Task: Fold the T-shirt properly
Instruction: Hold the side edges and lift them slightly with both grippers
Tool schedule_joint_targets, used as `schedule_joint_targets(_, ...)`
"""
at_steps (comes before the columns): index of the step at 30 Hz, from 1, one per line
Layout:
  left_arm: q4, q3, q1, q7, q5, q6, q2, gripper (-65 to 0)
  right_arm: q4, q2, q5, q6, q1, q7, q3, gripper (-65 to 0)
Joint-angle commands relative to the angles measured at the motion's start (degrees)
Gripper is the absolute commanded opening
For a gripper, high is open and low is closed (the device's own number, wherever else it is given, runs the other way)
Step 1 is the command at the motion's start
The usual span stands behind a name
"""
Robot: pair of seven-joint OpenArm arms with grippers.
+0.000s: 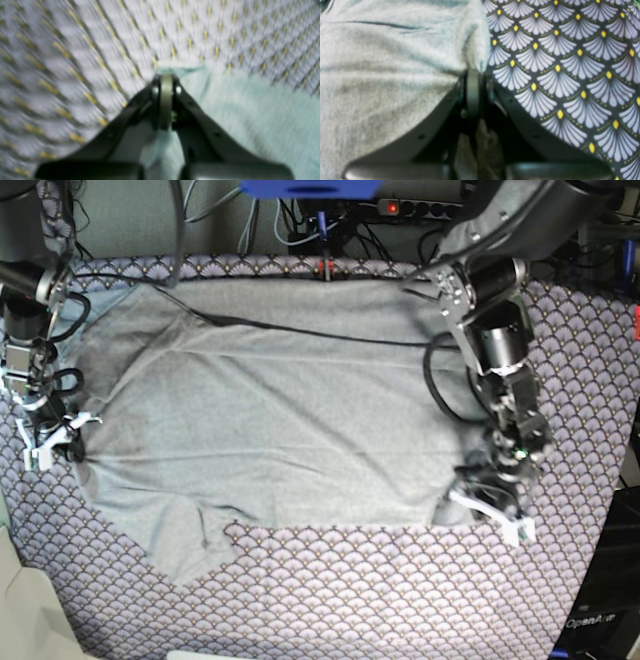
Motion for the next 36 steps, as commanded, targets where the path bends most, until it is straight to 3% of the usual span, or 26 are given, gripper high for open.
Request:
schedule_joint_targets(1,2.91,0.21,-0.91,-0.41,-0.53,-0.47,0.08,-65.0,0.49,0.84,-0.56,0.19,0.90,-0.66,0.06,-65.0)
schedule_joint_targets(6,9.86,0.21,2.08,3.28,-0.53,-0.47,0.17,-65.0,0.49,0.84,-0.56,0.54,0.82,-0.48,0.06,-65.0)
schedule_joint_targets(8,12.49,0.21,3.84,3.99,-0.53,-0.47,0.17,-65.0,0.49,0.84,-0.38,3.53,0.73,-0.48,0.41,-65.0)
schedule_joint_targets(11,14.08,0.21,5.33,4.95,-0.53,-0.56,0.17,-65.0,0.58,1.02,-0.30,3.84,-0.50,-0.57,0.50,-65.0)
schedule_joint_targets(15,13.72,0.04,6.30,4.60,-0.53,-3.02,-0.27,-65.0,5.86,0.58,-0.30,3.84,-3.84,-0.57,0.59,-65.0)
schedule_joint_targets(22,9.94,0.12,2.96,1.00,-0.18,-3.20,-0.44,-64.6,14.12,-2.32,-0.30,3.84,-8.15,-1.10,0.59,-65.0)
schedule_joint_targets(27,-0.61,0.04,-1.88,-0.23,-0.53,-3.20,-3.26,-46.1,14.12,-2.32,-0.30,3.84,-8.24,-1.10,0.50,-65.0)
schedule_joint_targets(32,-6.32,0.04,-3.11,-7.18,-0.45,-3.11,-3.34,-33.0,14.12,-2.32,-0.47,3.84,-8.06,-1.10,0.50,-65.0)
schedule_joint_targets(36,-10.36,-0.05,-3.11,-8.76,-0.45,-3.02,-3.43,-20.8,14.12,-2.32,-0.47,3.84,-8.06,-1.10,0.41,-65.0)
